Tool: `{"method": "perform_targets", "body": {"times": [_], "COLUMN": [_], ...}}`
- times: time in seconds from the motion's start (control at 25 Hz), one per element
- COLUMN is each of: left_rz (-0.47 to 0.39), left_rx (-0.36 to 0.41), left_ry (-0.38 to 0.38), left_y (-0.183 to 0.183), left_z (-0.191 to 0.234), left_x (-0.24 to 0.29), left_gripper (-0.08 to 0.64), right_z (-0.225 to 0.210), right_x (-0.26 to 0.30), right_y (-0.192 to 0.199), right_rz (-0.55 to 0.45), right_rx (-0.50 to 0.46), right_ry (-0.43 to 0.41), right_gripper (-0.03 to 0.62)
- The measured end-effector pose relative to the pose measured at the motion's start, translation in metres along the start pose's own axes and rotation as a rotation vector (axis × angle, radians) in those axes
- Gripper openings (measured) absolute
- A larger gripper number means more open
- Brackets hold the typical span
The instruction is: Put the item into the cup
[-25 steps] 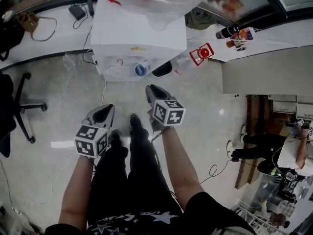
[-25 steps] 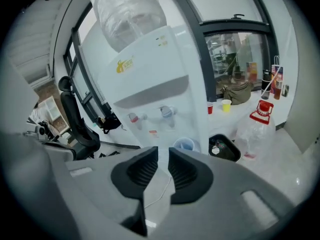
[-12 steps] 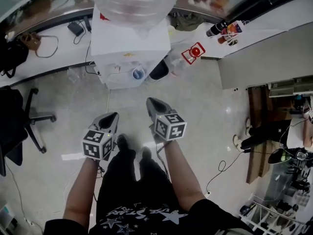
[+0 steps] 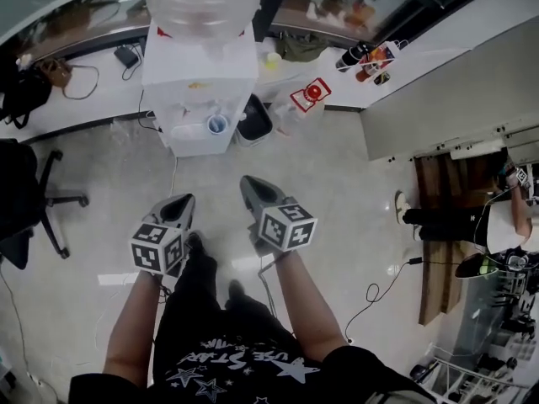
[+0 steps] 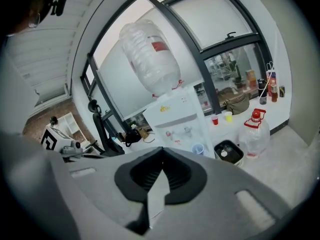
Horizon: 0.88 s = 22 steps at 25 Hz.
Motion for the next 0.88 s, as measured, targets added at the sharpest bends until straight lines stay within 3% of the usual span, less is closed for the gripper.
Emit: {"method": "perform_targets", "body": {"times": [0.44, 0.88], "left_rz": [-0.054, -0.120], "left_rx": [0.038, 0.047], "left_ry": [-0.015, -0.022], "left_y": [0.039, 0.090], "left_z": [-0.100, -0.185], "left_x": [-0.043, -0.091], "left_gripper": [0.005, 0.005], "right_z": [0.011, 0.033], "right_x": [-0.114, -0.221], "right_y": [0.014, 0.053], "right_rz": [-0.055, -0.065], "right_rx": [-0.044, -0.079], "right_ry": [-0.038, -0.089], "right_gripper": [0.000, 0.000]}}
Point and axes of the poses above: the fingertips, and each gripper's own axes: x forward along the fingers, z to its left, y out of its underside, the point moved 7 cm from there along -x, backward along the fingers, and after that the axes turned 3 degrees about -x, right-handed, at the moved point
